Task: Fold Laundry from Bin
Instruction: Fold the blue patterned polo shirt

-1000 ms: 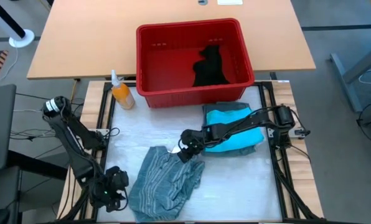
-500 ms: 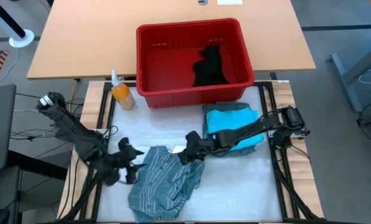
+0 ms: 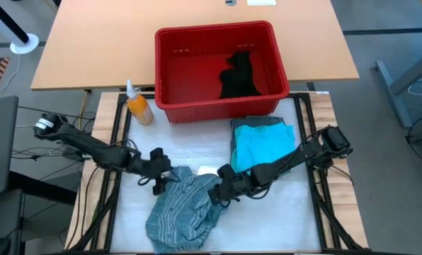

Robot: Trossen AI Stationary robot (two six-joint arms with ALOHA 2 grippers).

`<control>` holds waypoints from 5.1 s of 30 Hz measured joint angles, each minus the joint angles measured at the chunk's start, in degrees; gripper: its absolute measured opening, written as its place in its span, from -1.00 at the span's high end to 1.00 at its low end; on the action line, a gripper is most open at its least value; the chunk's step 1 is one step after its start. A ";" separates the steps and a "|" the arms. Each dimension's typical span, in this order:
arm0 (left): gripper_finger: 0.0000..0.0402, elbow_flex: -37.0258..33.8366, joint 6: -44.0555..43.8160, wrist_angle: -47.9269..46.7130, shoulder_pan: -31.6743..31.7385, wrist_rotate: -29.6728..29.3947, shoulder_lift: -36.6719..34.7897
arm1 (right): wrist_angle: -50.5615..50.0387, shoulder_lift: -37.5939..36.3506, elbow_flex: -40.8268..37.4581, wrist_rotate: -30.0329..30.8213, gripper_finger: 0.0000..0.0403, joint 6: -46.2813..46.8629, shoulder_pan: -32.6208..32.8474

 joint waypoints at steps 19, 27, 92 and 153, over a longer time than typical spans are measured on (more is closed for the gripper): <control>-0.10 1.69 -13.76 9.72 0.23 -1.92 19.16 | -1.20 0.28 0.00 4.46 0.18 -2.54 1.39; 0.69 6.19 -14.38 9.45 -4.62 -4.06 24.40 | -1.80 0.28 0.00 4.37 0.18 -4.15 2.33; 1.00 38.46 -15.20 -34.00 -17.15 -13.88 24.33 | 4.83 -1.99 -6.38 2.32 0.27 -11.77 2.09; 1.00 82.17 30.42 -28.21 -12.81 -30.71 6.58 | -16.94 -5.74 61.48 -6.05 0.92 -82.49 -11.65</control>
